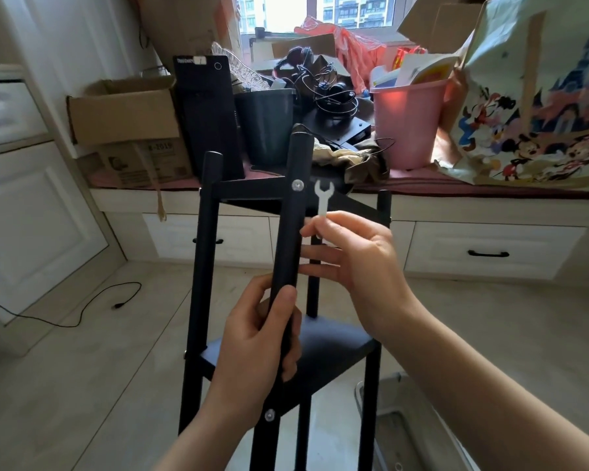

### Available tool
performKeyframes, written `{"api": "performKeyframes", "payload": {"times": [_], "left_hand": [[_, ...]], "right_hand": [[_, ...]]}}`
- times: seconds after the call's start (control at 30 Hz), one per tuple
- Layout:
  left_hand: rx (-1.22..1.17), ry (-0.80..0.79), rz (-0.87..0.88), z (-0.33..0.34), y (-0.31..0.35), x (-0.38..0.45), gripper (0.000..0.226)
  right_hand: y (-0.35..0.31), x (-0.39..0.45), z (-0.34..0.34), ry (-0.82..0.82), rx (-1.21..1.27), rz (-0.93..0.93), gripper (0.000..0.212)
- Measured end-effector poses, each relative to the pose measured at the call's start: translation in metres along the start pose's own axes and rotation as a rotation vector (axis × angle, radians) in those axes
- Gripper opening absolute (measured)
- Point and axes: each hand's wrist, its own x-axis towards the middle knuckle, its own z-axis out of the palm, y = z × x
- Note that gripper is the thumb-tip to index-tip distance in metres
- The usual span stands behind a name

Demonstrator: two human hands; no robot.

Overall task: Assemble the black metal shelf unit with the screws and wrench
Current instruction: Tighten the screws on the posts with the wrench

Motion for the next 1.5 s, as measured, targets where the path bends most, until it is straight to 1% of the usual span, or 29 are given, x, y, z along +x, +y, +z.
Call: {"api": "performKeyframes", "payload": {"times": [0.03, 0.1, 0.27, 0.37, 0.43, 0.57, 0.83, 1.03, 1.3, 1.33, 1.43, 1.5], "left_hand": [[0.0, 0.005, -0.001, -0.001, 0.0, 0.0, 0.023], [0.001, 0.015, -0.002, -0.002, -0.001, 0.0, 0.021], [0.073, 0.045, 0.057, -0.003, -0.004, 0.001, 0.018], [0.171, 0.094, 0.109, -0.004, -0.004, 0.001, 0.02], [0.231, 0.127, 0.13, -0.004, -0.003, 0.0, 0.019], [0.278, 0.138, 0.139, -0.003, -0.002, -0.003, 0.019], [0.295, 0.139, 0.147, -0.006, -0.002, -0.005, 0.015], [0.321, 0.153, 0.163, -0.01, -0.005, -0.003, 0.033], [0.342, 0.146, 0.177, -0.012, -0.005, -0.005, 0.033], [0.344, 0.145, 0.177, -0.012, -0.005, -0.006, 0.033], [0.347, 0.143, 0.176, -0.012, -0.004, -0.006, 0.035], [0.343, 0.144, 0.175, -0.012, -0.004, -0.006, 0.035]], "right_hand": [[0.002, 0.002, -0.003, 0.019, 0.001, 0.034, 0.023], [0.006, 0.005, -0.008, 0.06, -0.08, 0.04, 0.023], [0.024, 0.005, -0.005, 0.126, -0.396, -0.092, 0.023], [0.032, 0.004, -0.001, 0.173, -0.478, -0.135, 0.022], [0.032, 0.005, 0.001, 0.165, -0.509, -0.108, 0.021], [0.029, 0.011, 0.003, 0.121, -0.515, -0.05, 0.019], [0.024, 0.018, 0.009, 0.127, -0.501, -0.112, 0.02], [0.024, 0.023, 0.014, 0.142, -0.487, -0.123, 0.019], [0.025, 0.029, 0.016, 0.107, -0.502, -0.172, 0.017], [0.025, 0.03, 0.017, 0.106, -0.506, -0.182, 0.02], [0.025, 0.031, 0.019, 0.114, -0.515, -0.181, 0.04], [0.026, 0.031, 0.02, 0.119, -0.515, -0.181, 0.044]]}}
